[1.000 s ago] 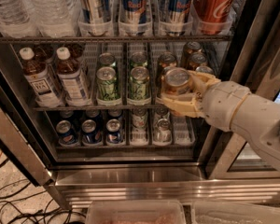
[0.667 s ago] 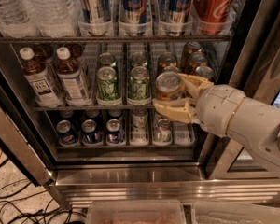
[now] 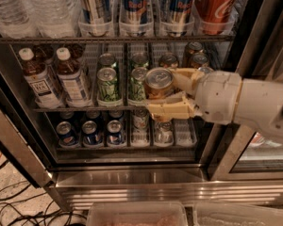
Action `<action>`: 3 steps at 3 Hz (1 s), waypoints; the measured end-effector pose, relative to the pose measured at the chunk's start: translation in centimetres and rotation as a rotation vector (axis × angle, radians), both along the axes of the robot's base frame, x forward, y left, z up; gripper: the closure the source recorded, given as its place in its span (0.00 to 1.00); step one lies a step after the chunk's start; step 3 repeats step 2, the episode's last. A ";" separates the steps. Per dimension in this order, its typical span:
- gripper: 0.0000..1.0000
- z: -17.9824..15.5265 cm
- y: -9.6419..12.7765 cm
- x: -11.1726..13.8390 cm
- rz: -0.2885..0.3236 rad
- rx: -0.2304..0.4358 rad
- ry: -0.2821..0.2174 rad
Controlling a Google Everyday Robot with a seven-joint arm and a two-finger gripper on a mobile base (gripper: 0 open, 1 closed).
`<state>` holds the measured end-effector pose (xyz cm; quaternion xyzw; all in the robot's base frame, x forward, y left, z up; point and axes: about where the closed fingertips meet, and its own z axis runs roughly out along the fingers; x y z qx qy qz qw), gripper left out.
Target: Pick orange can from middle shelf of fridge
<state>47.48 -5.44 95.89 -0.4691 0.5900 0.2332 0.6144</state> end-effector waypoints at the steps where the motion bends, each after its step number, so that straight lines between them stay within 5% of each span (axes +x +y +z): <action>1: 1.00 0.7 0.9 0.0 0.158 0.005 0.080; 2: 1.00 0.9 2.0 -1.8 0.247 0.000 0.099; 3: 1.00 0.9 2.0 -1.8 0.247 0.000 0.099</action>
Offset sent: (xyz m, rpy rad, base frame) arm 0.0014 0.0072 0.0063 0.0042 0.0702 0.1366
